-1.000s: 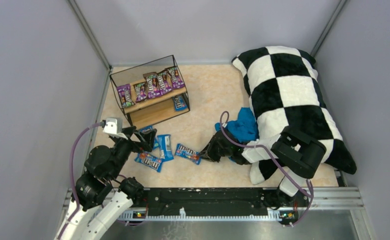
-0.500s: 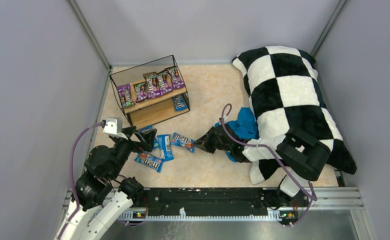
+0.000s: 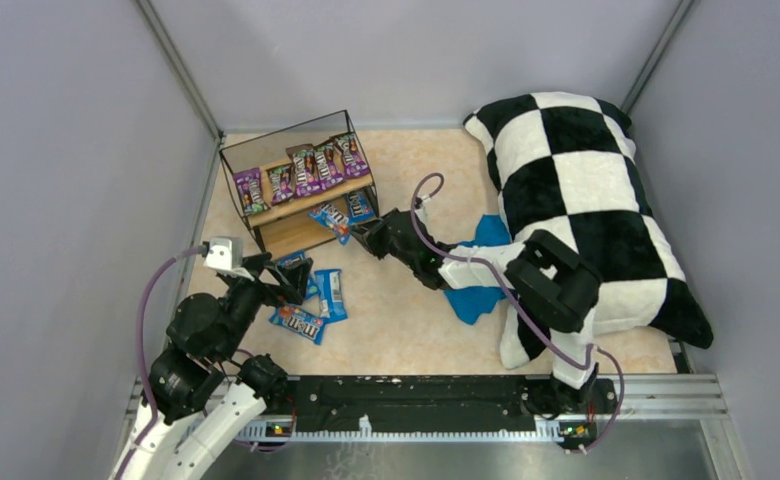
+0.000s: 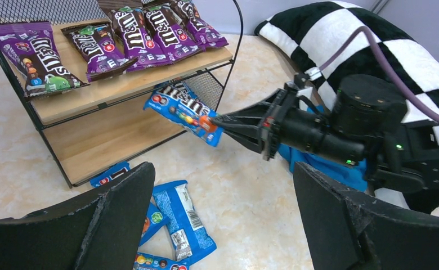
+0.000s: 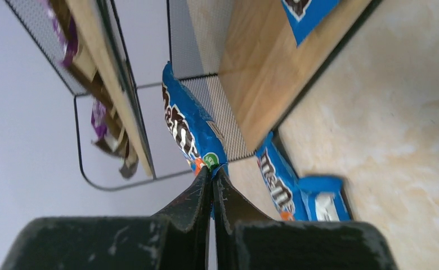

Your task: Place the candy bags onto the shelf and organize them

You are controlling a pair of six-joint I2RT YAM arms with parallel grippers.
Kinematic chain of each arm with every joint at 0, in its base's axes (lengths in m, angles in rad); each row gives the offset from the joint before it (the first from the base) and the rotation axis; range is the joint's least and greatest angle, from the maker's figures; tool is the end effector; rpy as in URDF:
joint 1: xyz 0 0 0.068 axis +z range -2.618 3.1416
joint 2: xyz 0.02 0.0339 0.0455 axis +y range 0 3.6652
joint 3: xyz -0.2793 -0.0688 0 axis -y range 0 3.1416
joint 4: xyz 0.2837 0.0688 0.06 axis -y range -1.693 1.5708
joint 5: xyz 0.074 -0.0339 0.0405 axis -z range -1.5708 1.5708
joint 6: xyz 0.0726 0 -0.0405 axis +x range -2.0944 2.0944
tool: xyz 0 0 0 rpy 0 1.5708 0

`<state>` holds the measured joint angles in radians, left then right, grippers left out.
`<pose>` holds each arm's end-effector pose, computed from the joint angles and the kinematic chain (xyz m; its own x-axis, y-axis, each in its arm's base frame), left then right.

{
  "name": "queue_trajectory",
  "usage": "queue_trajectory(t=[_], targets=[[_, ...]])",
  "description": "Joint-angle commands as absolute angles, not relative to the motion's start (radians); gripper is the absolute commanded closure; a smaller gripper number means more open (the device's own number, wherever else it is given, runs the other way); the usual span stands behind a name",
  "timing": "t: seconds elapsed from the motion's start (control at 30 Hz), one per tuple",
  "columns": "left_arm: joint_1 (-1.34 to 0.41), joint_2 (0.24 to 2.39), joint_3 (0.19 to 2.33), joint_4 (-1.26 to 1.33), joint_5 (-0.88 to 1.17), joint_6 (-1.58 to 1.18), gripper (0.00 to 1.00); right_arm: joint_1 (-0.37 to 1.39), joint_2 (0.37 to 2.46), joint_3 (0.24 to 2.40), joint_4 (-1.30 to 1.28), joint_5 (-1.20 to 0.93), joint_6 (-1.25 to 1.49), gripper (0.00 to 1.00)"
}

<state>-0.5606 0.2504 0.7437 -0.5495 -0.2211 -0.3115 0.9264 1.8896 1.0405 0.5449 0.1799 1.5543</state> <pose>0.1063 -0.0479 0.3618 -0.1474 -0.2605 -0.9541 0.3027 0.9065 -0.2943 0.2980 0.3749 0.1618 -0.6869 0.7235 -0.0693 0.1686 0.2514 0.9531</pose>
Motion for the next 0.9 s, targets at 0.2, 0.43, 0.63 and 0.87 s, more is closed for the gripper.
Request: queue_trajectory(t=[0.2,0.43,0.63,0.87], targets=[[-0.563,0.235,0.746,-0.516,-0.204,-0.3,0.01,0.942,2.157,1.423,0.34,0.438,1.74,1.0],[-0.562,0.226,0.747,-0.521,-0.206,-0.299,0.01,0.956,2.278,1.616,0.202,0.593,1.82,1.0],[-0.562,0.215,0.746,-0.52,-0.209,-0.298,0.01,0.968,2.356,1.737,0.127,0.617,1.852,1.0],[-0.562,0.213,0.747,-0.521,-0.207,-0.298,0.01,0.982,2.388,1.799,0.004,0.7,1.875,1.0]])
